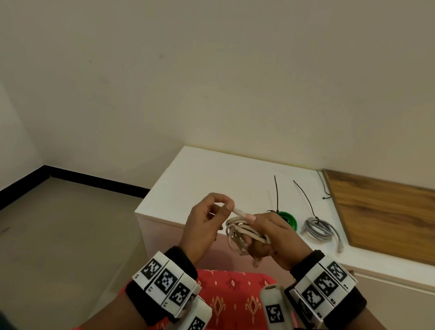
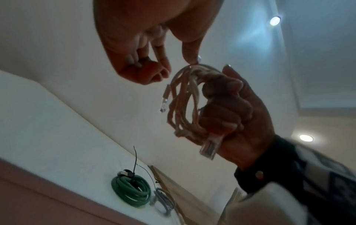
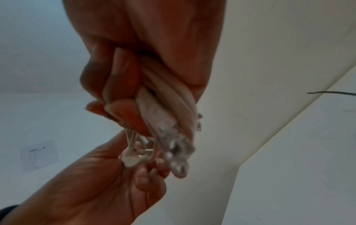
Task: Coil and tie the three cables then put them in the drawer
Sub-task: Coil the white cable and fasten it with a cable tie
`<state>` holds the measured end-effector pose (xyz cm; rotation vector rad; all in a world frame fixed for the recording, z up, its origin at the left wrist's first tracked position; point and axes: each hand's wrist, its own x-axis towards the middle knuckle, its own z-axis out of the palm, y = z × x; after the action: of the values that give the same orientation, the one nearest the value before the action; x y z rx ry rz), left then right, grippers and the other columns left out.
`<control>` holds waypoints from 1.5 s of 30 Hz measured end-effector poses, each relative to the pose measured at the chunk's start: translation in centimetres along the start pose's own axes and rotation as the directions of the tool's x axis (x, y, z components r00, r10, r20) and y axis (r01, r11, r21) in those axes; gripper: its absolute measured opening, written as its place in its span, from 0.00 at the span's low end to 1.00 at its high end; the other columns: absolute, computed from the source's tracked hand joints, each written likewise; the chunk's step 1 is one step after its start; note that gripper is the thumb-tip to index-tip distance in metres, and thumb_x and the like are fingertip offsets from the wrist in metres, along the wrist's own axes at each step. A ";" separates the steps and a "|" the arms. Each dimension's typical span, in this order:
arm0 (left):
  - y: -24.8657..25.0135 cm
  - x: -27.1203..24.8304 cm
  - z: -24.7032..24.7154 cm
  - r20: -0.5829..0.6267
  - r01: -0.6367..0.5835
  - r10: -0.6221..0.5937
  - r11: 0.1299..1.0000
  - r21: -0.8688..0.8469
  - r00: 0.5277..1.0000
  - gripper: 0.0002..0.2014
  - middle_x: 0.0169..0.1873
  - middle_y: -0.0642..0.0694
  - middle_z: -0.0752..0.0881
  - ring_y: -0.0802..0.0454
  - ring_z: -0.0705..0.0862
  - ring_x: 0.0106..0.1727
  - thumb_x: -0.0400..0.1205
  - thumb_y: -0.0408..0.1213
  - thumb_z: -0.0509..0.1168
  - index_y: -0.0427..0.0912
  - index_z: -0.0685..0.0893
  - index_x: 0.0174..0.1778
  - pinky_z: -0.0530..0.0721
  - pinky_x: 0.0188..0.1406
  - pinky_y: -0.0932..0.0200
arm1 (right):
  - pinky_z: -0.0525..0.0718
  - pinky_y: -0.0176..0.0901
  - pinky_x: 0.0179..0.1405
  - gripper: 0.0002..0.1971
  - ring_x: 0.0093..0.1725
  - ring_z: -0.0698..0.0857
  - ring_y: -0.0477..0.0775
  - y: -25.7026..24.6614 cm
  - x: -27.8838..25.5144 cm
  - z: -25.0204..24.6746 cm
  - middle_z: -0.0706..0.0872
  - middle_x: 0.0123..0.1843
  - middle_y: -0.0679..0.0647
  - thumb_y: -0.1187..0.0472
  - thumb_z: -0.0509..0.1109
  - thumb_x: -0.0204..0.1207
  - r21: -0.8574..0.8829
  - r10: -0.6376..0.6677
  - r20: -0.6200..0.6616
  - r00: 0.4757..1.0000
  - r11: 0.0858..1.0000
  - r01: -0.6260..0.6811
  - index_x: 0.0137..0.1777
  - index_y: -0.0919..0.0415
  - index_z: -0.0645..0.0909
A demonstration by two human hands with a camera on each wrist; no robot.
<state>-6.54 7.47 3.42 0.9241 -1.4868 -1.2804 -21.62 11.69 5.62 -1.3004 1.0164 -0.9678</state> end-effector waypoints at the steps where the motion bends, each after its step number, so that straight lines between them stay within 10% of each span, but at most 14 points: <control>1: -0.2 -0.2 0.1 0.019 -0.031 0.030 1.000 0.003 0.999 0.11 0.34 0.47 0.83 0.56 0.79 0.32 0.80 0.45 0.63 0.42 0.84 0.49 0.76 0.23 0.64 | 0.59 0.39 0.19 0.22 0.11 0.62 0.42 0.1 0.0 -0.1 0.70 0.10 0.43 0.52 0.56 0.74 0.067 -0.005 -0.001 1.000 0.998 0.005 0.25 0.66 0.75; 5: -1.1 -1.2 0.8 0.137 -0.005 0.014 0.998 -0.064 0.991 0.22 0.50 0.43 0.86 0.48 0.86 0.48 0.71 0.54 0.66 0.44 0.82 0.56 0.86 0.36 0.54 | 0.58 0.34 0.17 0.22 0.10 0.59 0.42 0.5 0.3 -0.8 0.64 0.09 0.44 0.43 0.69 0.65 0.282 -0.029 -0.008 1.000 0.959 0.030 0.22 0.61 0.76; 15: -0.4 -1.3 1.1 0.140 0.042 -0.023 0.990 -0.137 0.990 0.08 0.38 0.38 0.85 0.44 0.85 0.37 0.77 0.32 0.65 0.33 0.81 0.50 0.87 0.30 0.54 | 0.59 0.37 0.16 0.25 0.09 0.60 0.43 0.4 0.4 -0.5 0.63 0.09 0.45 0.48 0.57 0.76 0.332 0.003 -0.078 0.997 0.943 0.023 0.24 0.65 0.78; 23: -0.7 -1.5 1.2 0.096 0.086 -0.078 0.993 -0.079 0.992 0.05 0.35 0.38 0.86 0.45 0.85 0.34 0.80 0.31 0.63 0.33 0.82 0.47 0.86 0.28 0.56 | 0.69 0.32 0.13 0.25 0.09 0.66 0.46 0.5 0.4 0.7 0.65 0.10 0.47 0.53 0.60 0.78 0.191 0.007 -0.368 0.930 0.979 0.068 0.20 0.59 0.81; 30: -0.8 -1.7 1.6 0.023 0.088 -0.085 0.987 -0.133 0.996 0.05 0.33 0.39 0.85 0.52 0.84 0.30 0.79 0.28 0.62 0.32 0.82 0.49 0.84 0.27 0.61 | 0.72 0.33 0.11 0.28 0.12 0.74 0.53 1.6 0.9 0.8 0.74 0.16 0.58 0.46 0.70 0.69 -0.064 -0.141 -0.517 0.844 0.990 0.126 0.32 0.78 0.77; 36: -1.1 -1.8 2.3 -0.065 0.062 -0.078 0.974 -0.217 0.995 0.03 0.30 0.42 0.82 0.56 0.81 0.29 0.79 0.26 0.63 0.35 0.82 0.44 0.81 0.27 0.67 | 0.66 0.33 0.15 0.21 0.14 0.69 0.44 2.2 1.1 0.7 0.71 0.16 0.49 0.56 0.64 0.78 -0.179 -0.224 -0.560 0.798 0.973 0.148 0.32 0.75 0.79; 41: -0.9 -1.9 2.1 0.170 0.296 -0.254 0.905 -0.306 0.952 0.07 0.25 0.47 0.85 0.52 0.83 0.29 0.77 0.37 0.65 0.36 0.84 0.40 0.85 0.31 0.61 | 0.63 0.40 0.23 0.25 0.20 0.64 0.48 3.2 1.4 0.4 0.68 0.27 0.62 0.54 0.62 0.78 -0.105 -0.194 -0.598 0.778 0.981 0.164 0.30 0.79 0.75; 45: -1.2 -2.3 2.0 0.327 0.390 -0.273 0.841 -0.376 0.905 0.20 0.41 0.36 0.86 0.43 0.84 0.41 0.74 0.45 0.64 0.31 0.82 0.53 0.84 0.43 0.51 | 0.66 0.42 0.24 0.21 0.24 0.68 0.54 3.9 1.6 0.1 0.73 0.28 0.65 0.54 0.63 0.78 -0.125 -0.196 -0.651 0.734 0.981 0.150 0.28 0.69 0.78</control>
<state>-7.83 10.02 1.80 0.7526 -1.1769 -1.9653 -21.11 10.31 1.70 -1.1261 1.4902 -1.6248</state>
